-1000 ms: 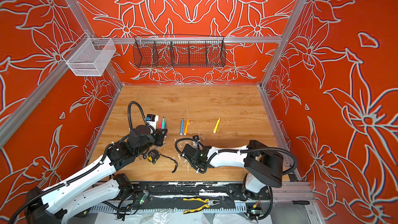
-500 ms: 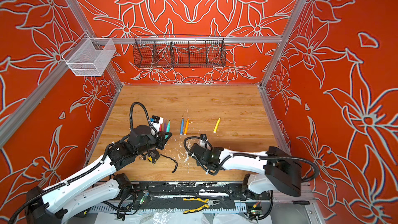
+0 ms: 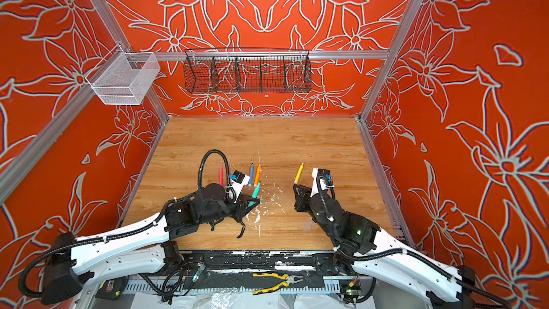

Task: Insert the pens into the pen caps
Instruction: 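Lift the cap and bring it over the green marker tip held by the left gripper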

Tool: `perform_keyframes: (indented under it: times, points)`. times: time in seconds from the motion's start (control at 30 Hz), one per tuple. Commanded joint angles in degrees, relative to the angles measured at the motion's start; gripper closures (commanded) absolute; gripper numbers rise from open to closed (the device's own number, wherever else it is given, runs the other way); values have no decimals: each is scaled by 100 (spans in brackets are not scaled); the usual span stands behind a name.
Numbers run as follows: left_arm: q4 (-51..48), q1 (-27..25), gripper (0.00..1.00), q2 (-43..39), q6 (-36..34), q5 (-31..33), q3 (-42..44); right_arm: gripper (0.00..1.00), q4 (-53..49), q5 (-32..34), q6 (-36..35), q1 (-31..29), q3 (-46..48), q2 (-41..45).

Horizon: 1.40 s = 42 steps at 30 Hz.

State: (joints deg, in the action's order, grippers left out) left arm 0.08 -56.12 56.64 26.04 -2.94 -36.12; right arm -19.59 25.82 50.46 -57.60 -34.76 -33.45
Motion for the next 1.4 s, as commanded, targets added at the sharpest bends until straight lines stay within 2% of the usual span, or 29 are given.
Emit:
perform_keyframes:
  times: [0.0,0.3,0.57,0.8,1.37]
  points:
    - [810,-150,100,219,227,-75,134,94,588,63,-282,12,-321,-140]
    - [1115,-304,100,301,373,-234,167,95,2404,-726,-402,18,-589,-1367]
    - [990,-304,100,240,458,-6,154,97,3607,-815,-170,21,-142,-1550]
    - [1039,-303,100,287,485,-71,68,97,3843,-1026,-32,21,35,-1628]
    - [950,-303,100,185,503,276,35,97,4220,-1125,148,21,428,-1770]
